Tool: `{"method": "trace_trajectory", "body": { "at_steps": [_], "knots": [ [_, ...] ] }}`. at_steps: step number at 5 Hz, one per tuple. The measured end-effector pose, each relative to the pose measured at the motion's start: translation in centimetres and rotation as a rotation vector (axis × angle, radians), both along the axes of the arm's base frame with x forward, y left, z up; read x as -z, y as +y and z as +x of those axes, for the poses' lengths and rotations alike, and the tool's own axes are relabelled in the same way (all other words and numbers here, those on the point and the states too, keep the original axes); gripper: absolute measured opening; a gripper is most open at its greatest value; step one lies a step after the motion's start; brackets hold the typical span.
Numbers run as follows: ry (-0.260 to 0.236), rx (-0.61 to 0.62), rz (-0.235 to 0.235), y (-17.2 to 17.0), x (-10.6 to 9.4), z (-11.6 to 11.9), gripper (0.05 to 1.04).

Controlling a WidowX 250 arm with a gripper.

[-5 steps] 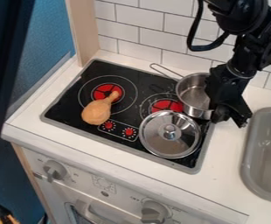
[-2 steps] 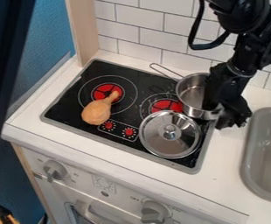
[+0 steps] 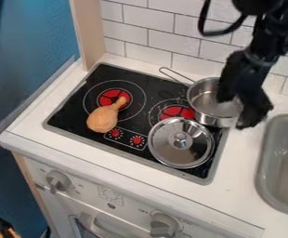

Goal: Move the pot to the upper right of the burner

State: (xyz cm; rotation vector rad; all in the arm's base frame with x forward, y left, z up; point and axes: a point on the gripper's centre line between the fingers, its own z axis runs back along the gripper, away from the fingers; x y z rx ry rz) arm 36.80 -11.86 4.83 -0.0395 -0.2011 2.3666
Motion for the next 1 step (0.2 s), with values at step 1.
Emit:
{"method": "trace_trajectory", "body": {
  "at_steps": [1],
  "knots": [
    [-0.068, 0.011, -0.012, 0.15, -3.18, 0.19, 1.002]
  ]
}}
